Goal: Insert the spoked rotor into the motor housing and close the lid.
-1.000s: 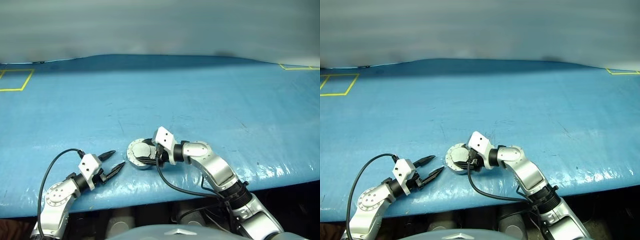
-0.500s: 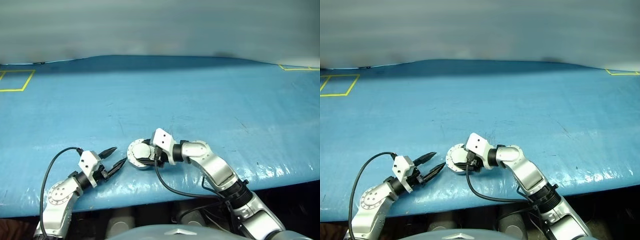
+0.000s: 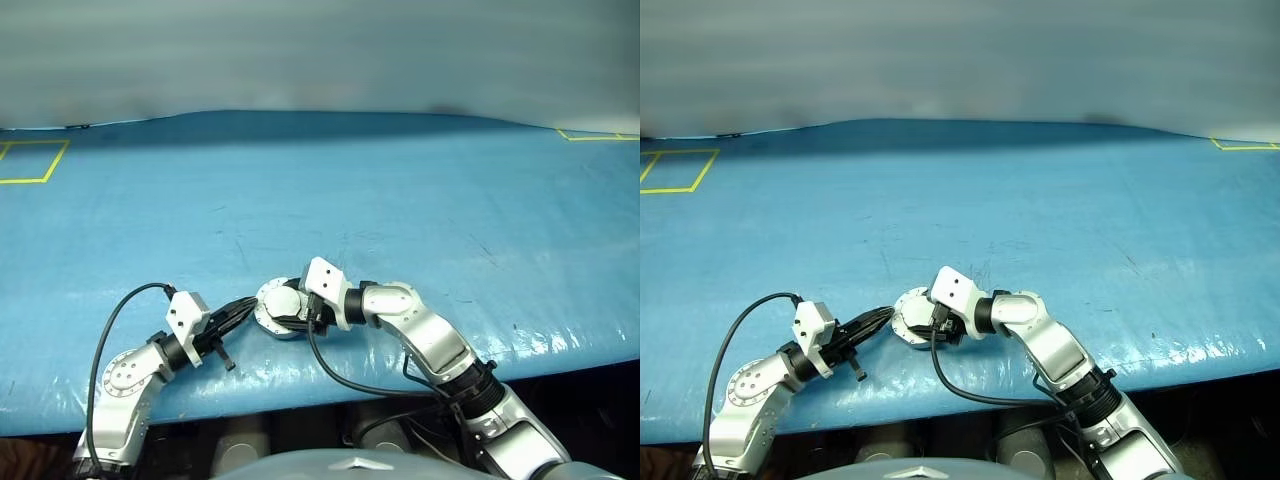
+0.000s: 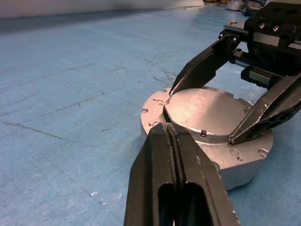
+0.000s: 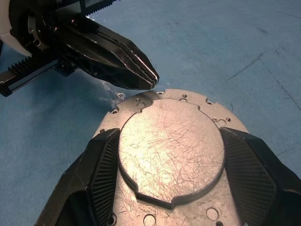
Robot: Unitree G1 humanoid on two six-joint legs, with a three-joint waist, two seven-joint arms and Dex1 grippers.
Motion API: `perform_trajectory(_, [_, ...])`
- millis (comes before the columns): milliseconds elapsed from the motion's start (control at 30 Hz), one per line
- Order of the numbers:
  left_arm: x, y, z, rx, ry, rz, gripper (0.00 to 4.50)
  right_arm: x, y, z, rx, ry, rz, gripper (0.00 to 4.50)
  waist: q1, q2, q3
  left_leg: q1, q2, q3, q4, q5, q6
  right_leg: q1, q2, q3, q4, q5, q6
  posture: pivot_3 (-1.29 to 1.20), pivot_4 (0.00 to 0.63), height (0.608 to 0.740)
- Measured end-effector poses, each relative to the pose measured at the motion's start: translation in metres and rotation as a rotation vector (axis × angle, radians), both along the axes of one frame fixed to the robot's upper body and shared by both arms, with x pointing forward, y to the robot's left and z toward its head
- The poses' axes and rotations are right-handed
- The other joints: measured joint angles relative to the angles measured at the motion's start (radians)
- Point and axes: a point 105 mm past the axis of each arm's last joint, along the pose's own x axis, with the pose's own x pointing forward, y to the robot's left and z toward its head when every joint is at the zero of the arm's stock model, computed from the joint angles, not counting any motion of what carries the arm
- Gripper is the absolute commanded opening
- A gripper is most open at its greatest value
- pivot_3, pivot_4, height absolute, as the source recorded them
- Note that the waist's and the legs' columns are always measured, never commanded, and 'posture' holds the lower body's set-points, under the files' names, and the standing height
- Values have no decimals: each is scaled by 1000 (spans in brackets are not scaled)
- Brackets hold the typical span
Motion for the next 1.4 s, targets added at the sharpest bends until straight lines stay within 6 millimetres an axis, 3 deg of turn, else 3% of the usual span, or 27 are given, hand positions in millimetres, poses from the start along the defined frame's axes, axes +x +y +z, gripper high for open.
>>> perform_trajectory(433, [8, 2, -6, 131, -18, 20, 15, 0, -1, -1, -2, 0, -7, 3015, 2, 5, -6, 1, 0, 0, 0, 0, 0, 1, -2, -1, -1, 0, 0, 0, 150, 740])
perform_trajectory(600, [7, 0, -8, 119, -10, 7, 0, 2, -3, -1, 1, 2, -18, 4482, 3, 6, -6, 1, -1, 0, -1, 0, 0, 0, -3, -2, -1, 0, 0, 0, 150, 740])
perform_trajectory(900, [4, -3, -8, 76, 9, -19, 0, 4, -12, 8, 99, 67, -93, 4482, 5, 6, -6, -3, -2, 0, -3, -1, 0, -1, -4, -3, -3, -1, 0, 0, 150, 740])
perform_trajectory(1167, [2, -3, -9, 69, 11, -23, 0, 14, -43, 42, 373, 214, -293, 4482, 7, 6, -5, -10, -2, -2, -2, -1, 0, -2, -5, -5, -4, 0, 0, 0, 150, 740])
perform_trajectory(1400, [2, -3, -9, 70, 1, -26, 0, 4, -85, 19, 416, 488, -426, 4482, 6, 7, -5, -11, -2, -3, -2, -1, 0, -2, -5, -5, -5, 0, 0, 0, 150, 740])
